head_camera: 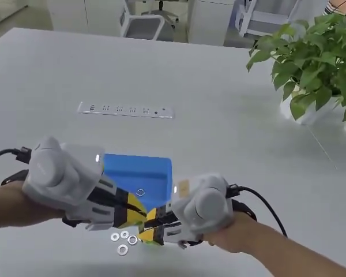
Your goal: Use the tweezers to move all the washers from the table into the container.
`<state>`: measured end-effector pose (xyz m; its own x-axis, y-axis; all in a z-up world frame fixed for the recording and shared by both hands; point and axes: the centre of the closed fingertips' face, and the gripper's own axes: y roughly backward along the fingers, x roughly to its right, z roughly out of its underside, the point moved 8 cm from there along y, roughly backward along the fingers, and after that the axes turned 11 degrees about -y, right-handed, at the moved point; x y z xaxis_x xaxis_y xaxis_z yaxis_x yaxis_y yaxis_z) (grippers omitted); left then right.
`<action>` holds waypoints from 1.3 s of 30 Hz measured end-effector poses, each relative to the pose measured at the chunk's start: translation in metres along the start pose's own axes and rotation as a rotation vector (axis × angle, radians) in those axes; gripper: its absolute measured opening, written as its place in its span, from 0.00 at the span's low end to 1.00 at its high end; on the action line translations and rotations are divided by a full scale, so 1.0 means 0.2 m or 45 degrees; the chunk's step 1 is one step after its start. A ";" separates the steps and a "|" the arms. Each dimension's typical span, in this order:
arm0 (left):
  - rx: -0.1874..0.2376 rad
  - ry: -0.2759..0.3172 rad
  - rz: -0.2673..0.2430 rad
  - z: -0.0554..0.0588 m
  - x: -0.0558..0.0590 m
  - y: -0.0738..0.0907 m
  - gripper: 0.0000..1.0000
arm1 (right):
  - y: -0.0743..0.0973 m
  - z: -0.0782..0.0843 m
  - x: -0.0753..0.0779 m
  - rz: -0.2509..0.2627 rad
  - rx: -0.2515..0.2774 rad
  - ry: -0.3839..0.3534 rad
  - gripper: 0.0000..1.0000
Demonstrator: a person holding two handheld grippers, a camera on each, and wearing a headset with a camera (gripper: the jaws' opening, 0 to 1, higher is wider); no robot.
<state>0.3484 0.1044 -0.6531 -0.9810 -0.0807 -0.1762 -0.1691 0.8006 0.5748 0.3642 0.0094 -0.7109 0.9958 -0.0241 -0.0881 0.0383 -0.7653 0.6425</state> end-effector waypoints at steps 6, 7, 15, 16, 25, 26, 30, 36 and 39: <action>-0.004 -0.011 0.001 0.00 0.00 0.00 0.05 | 0.00 0.00 0.00 0.002 -0.004 0.008 0.08; -0.006 -0.014 0.003 0.00 0.00 0.00 0.05 | 0.00 0.00 0.00 0.000 -0.004 0.013 0.08; -0.019 -0.023 0.003 0.00 0.00 0.00 0.06 | 0.00 0.01 0.00 -0.004 -0.002 0.013 0.07; -0.022 -0.024 -0.001 0.00 0.00 0.00 0.06 | 0.00 0.00 0.00 -0.003 -0.002 0.011 0.07; -0.039 -0.018 -0.012 0.00 0.00 0.01 0.06 | 0.00 0.00 0.00 -0.007 0.003 -0.001 0.07; -0.042 -0.016 -0.013 0.01 0.00 0.01 0.06 | 0.00 0.00 0.00 -0.009 0.004 -0.001 0.07; -0.050 -0.010 -0.020 0.01 0.00 0.02 0.08 | 0.00 0.00 0.00 -0.003 0.009 -0.004 0.07; -0.021 0.000 -0.052 0.00 0.00 0.04 0.13 | 0.00 0.00 0.00 0.005 0.014 -0.005 0.07; -0.009 0.004 -0.066 0.00 0.01 0.05 0.17 | 0.01 -0.01 0.00 0.008 0.012 -0.004 0.07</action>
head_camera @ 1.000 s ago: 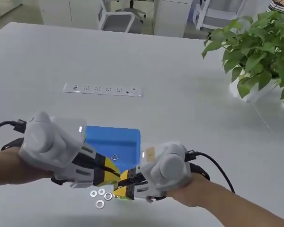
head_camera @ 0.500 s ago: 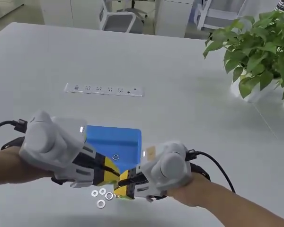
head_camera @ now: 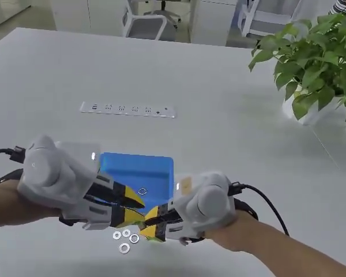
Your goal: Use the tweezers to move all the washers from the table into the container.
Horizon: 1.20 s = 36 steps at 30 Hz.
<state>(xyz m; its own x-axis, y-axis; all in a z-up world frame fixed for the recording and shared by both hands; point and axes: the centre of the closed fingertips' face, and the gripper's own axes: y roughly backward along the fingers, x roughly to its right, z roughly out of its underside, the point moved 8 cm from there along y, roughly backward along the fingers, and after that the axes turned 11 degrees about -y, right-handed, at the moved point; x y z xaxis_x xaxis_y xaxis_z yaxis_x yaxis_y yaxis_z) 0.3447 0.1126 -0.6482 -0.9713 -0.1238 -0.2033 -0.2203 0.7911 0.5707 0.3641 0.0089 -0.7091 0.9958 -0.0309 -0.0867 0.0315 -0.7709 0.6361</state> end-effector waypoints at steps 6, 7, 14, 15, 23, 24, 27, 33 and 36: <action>0.055 0.064 -0.032 -0.01 0.01 0.04 0.25 | 0.01 -0.02 -0.01 -0.007 0.006 0.006 0.07; 0.056 0.080 -0.036 0.00 0.01 0.04 0.27 | 0.02 -0.02 -0.01 -0.008 0.007 0.008 0.07; 0.091 0.134 -0.082 0.02 0.01 0.10 0.40 | 0.05 -0.06 -0.01 -0.006 0.017 0.020 0.07; 0.090 0.150 -0.091 0.02 0.01 0.11 0.42 | 0.05 -0.07 -0.01 -0.005 0.021 0.020 0.07; 0.102 0.217 -0.161 0.06 0.04 0.16 0.65 | 0.12 -0.15 0.00 0.003 0.050 0.041 0.08; 0.100 0.230 -0.173 0.07 0.04 0.17 0.68 | 0.12 -0.16 0.00 0.006 0.054 0.043 0.08; 0.091 0.267 -0.185 0.08 0.06 0.18 0.77 | 0.14 -0.17 0.01 0.009 0.066 0.038 0.08; 0.094 0.310 -0.210 0.10 0.07 0.20 0.88 | 0.18 -0.20 0.03 0.008 0.072 0.033 0.08; 0.090 0.331 -0.226 0.10 0.08 0.21 0.94 | 0.21 -0.22 0.05 0.007 0.086 0.031 0.08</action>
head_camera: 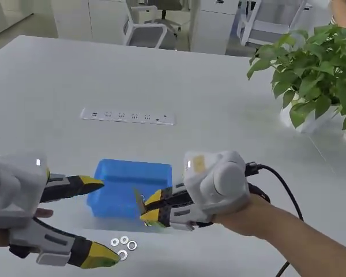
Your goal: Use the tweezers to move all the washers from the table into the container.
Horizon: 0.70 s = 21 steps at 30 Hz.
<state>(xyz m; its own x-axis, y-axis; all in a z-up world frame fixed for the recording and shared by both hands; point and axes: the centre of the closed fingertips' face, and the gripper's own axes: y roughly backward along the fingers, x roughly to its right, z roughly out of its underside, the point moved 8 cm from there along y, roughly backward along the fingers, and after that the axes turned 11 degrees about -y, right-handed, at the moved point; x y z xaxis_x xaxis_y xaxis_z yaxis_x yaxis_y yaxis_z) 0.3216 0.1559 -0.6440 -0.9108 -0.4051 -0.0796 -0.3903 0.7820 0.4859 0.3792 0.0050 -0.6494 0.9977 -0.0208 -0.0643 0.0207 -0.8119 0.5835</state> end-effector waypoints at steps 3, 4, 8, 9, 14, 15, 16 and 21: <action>-0.001 0.013 -0.019 0.00 0.00 0.01 0.98 | 0.02 -0.03 0.03 0.010 0.023 0.003 0.08; -0.002 0.016 -0.023 0.01 0.00 0.01 0.99 | 0.02 -0.04 0.04 0.015 0.029 0.005 0.08; 0.003 0.026 -0.023 0.01 0.01 0.02 0.99 | 0.03 -0.06 0.08 0.028 0.038 0.019 0.08; 0.001 0.026 -0.025 0.01 0.01 0.02 0.99 | 0.03 -0.07 0.08 0.031 0.040 0.025 0.08; 0.010 0.036 -0.032 0.01 0.00 0.03 0.99 | 0.02 -0.07 0.14 0.043 0.054 0.037 0.08; 0.010 0.036 -0.033 0.01 0.00 0.03 0.99 | 0.02 -0.07 0.14 0.043 0.055 0.037 0.08; 0.010 0.038 -0.032 0.01 0.00 0.03 0.99 | 0.01 -0.07 0.15 0.044 0.055 0.037 0.08; 0.010 0.044 -0.027 0.02 -0.01 0.03 0.99 | -0.01 -0.07 0.20 0.049 0.067 0.025 0.08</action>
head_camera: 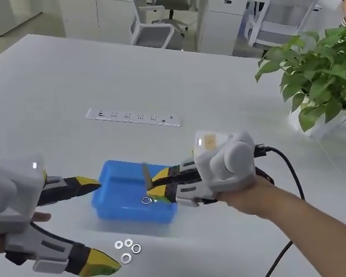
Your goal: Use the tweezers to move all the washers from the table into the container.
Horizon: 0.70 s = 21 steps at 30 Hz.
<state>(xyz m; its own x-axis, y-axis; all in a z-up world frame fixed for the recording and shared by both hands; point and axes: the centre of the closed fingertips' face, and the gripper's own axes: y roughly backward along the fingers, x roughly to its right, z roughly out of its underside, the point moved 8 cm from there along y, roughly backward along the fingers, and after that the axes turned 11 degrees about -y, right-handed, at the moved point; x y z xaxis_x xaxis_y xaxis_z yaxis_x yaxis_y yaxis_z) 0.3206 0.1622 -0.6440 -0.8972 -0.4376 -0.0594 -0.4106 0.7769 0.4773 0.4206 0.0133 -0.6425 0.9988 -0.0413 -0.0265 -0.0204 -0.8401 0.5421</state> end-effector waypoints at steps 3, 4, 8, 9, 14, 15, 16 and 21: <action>0.001 0.003 -0.004 0.00 -0.01 0.00 0.99 | -0.02 0.00 0.02 -0.007 0.010 -0.008 0.08; 0.005 0.005 -0.005 0.00 -0.02 0.01 0.99 | -0.02 0.01 0.03 -0.009 0.012 -0.008 0.08; 0.014 0.007 -0.011 0.00 -0.03 0.01 0.99 | -0.05 0.02 0.05 -0.025 0.020 -0.020 0.08; 0.015 0.008 -0.012 0.00 -0.04 0.01 0.99 | -0.06 0.02 0.06 -0.028 0.021 -0.019 0.08; 0.016 0.011 -0.017 0.01 -0.06 0.01 0.99 | -0.10 0.03 0.08 -0.046 0.025 -0.030 0.08; 0.017 0.014 -0.017 0.01 -0.06 0.01 0.99 | -0.10 0.03 0.08 -0.047 0.024 -0.029 0.08; 0.016 0.015 -0.019 0.01 -0.07 0.01 0.99 | -0.11 0.03 0.08 -0.052 0.022 -0.026 0.08; 0.018 0.024 -0.026 0.02 -0.09 0.01 0.99 | -0.15 0.05 0.10 -0.072 0.020 -0.034 0.08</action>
<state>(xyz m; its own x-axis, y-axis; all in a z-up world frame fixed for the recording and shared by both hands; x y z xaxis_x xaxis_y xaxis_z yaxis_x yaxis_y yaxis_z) 0.3352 0.1737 -0.6448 -0.8853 -0.4621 -0.0525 -0.4314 0.7737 0.4640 0.4416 0.0335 -0.6675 0.9968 -0.0078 -0.0794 0.0352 -0.8497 0.5261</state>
